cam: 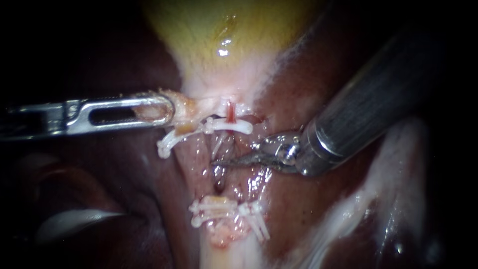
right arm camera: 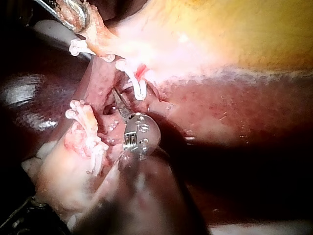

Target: Go back from the cut right tube

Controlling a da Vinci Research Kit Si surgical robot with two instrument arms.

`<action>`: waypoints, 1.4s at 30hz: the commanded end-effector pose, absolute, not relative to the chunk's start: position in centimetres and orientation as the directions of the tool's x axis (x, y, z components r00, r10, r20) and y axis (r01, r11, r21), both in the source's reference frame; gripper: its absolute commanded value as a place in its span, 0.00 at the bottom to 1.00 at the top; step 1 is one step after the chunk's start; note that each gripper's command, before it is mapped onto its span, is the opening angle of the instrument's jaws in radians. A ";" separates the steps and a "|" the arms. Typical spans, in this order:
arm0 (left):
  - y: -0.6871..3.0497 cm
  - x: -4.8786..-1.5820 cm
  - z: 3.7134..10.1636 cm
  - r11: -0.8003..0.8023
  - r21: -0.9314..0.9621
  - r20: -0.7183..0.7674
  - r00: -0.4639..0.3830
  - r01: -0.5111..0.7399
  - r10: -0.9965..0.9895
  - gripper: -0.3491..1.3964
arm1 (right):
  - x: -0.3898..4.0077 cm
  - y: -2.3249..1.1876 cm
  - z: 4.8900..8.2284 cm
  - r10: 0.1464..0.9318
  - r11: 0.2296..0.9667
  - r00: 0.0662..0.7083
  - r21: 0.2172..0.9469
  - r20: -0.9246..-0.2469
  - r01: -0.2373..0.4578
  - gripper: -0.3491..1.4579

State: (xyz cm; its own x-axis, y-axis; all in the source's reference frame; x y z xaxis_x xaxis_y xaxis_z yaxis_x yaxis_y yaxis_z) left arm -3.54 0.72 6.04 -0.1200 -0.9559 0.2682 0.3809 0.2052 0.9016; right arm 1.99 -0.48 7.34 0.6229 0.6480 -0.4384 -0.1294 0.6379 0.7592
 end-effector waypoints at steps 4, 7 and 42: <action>0.72 -3.54 6.05 0.205 0.902 0.268 -0.120 0.381 -0.956 0.00 | 1.98 -0.47 7.32 0.646 0.638 0.625 0.760 -0.437 -0.128 0.00; 0.72 -3.54 6.05 0.205 0.902 0.268 -0.120 0.381 -0.956 0.00 | 1.97 -0.47 7.32 0.647 0.649 0.610 0.750 -0.458 -0.125 0.00; 0.75 -3.49 6.14 0.210 0.895 0.278 -0.124 0.393 -0.953 0.00 | 1.43 -0.32 6.66 0.338 0.903 0.565 0.429 -0.753 0.031 0.99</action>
State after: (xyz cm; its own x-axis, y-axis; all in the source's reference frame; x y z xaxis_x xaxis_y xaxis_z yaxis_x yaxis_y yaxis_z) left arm -3.49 0.75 6.15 -0.1232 -0.9528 0.2774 0.3924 0.2099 0.8955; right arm 1.38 -0.30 6.63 0.5641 0.3335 -0.7554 0.0278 0.9066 0.4210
